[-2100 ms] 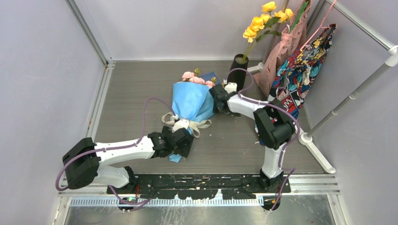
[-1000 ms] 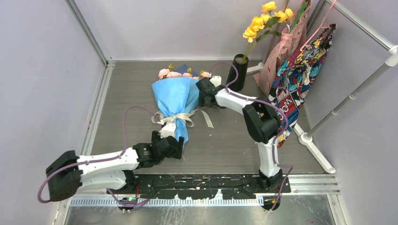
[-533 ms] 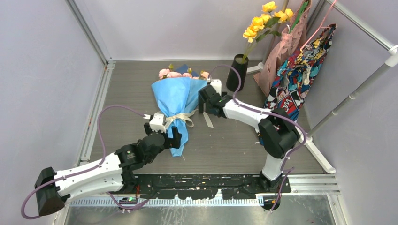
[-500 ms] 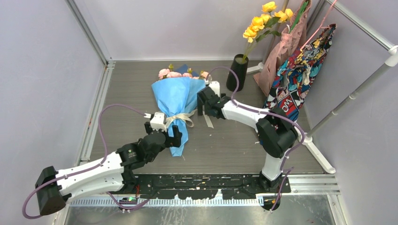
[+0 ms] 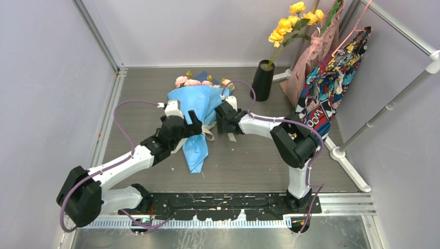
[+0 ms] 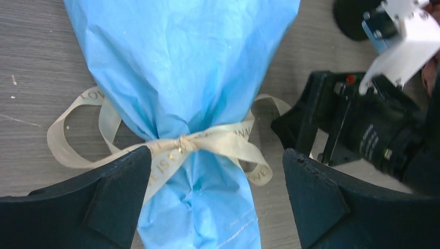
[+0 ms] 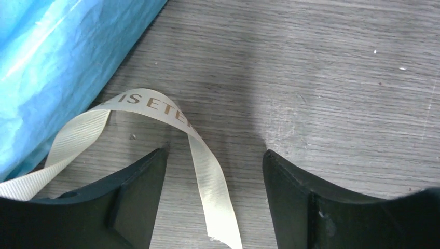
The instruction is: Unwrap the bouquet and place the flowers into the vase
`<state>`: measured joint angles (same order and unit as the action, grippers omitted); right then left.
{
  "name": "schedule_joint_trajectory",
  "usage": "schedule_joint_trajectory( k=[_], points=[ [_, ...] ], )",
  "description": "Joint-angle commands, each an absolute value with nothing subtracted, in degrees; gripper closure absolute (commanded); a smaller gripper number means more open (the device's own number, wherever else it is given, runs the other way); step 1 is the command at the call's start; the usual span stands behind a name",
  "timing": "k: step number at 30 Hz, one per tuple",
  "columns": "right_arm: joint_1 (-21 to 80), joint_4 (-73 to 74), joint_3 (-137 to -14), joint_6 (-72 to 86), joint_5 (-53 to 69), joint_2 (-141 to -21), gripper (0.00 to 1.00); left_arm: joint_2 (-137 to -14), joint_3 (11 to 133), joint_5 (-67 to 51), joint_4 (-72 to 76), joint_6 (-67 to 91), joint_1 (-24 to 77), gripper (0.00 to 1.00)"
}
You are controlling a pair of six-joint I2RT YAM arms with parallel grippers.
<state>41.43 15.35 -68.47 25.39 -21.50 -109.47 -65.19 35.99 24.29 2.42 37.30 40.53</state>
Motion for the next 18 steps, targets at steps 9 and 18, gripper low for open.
schedule_joint_trajectory(
  k=[9, 18],
  points=[
    [41.3, 11.8, -66.5, 26.2, -21.1, -106.7, 0.98, -79.7, 47.6, 12.5, 8.4, 41.8, 33.3, 0.07],
    [41.4, 12.2, -62.8, 26.7, -19.8, -101.8, 0.99, -90.5, 52.5, 10.7, 5.5, 44.1, 32.6, 0.08]
  ],
)
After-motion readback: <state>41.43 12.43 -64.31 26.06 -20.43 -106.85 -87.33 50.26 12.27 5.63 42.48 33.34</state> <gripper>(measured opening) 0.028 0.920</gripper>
